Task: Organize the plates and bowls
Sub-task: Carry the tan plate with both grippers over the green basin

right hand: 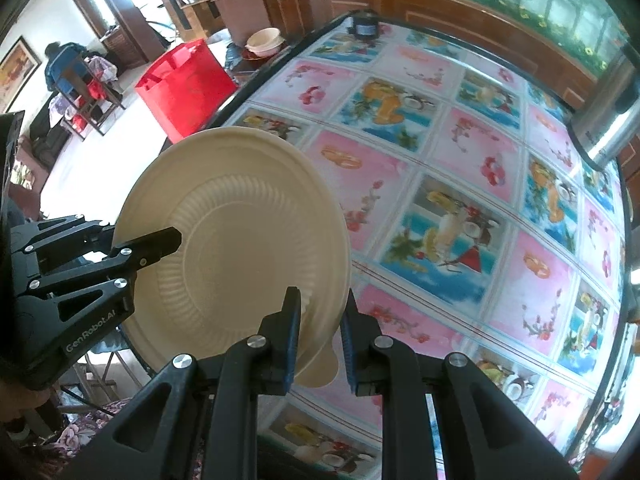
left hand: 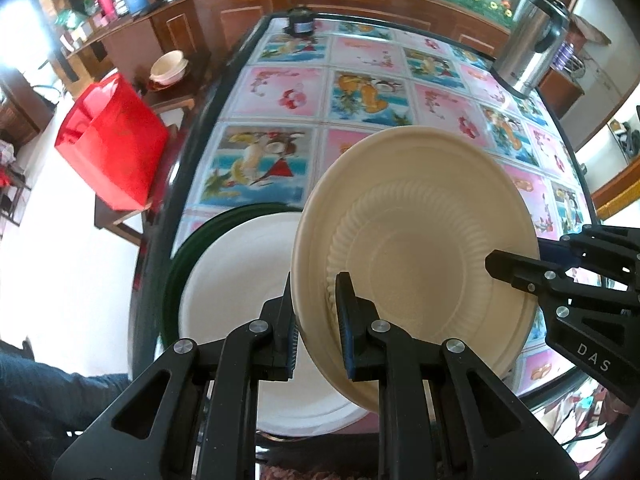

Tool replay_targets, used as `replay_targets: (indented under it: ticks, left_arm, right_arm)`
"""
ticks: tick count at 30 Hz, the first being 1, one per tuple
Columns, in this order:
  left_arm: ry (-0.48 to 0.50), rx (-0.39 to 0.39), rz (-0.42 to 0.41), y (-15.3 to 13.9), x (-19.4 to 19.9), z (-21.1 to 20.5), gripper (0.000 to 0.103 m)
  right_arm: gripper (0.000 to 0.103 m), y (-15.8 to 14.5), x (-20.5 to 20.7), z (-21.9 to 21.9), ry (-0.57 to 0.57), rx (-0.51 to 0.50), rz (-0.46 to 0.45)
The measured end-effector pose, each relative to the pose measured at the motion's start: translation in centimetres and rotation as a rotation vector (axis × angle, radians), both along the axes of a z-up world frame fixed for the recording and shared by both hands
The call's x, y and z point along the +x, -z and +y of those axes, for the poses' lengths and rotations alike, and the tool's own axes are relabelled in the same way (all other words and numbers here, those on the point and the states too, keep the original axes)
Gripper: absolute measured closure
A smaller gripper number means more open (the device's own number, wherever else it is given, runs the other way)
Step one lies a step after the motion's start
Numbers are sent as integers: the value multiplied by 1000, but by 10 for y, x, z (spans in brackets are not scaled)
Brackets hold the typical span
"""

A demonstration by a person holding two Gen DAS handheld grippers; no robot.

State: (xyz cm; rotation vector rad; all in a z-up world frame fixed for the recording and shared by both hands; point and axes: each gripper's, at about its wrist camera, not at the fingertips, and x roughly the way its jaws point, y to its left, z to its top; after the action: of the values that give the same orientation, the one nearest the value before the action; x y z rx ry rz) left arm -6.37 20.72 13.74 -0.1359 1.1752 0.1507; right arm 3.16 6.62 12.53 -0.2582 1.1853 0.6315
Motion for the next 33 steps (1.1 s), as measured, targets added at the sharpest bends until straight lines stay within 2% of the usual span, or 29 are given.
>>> replay_targets:
  ticks: [8, 16, 33]
  left_arm:
    - [-71, 21, 17, 6, -20, 34, 87]
    - [-105, 28, 59, 27, -31, 52, 87]
    - [-82, 61, 35, 31, -31, 49, 86]
  right_arm:
    - [82, 8, -13, 44, -76, -17, 4]
    - [81, 25, -22, 71, -126, -49, 30]
    - [80, 32, -24, 75, -116, -84, 27]
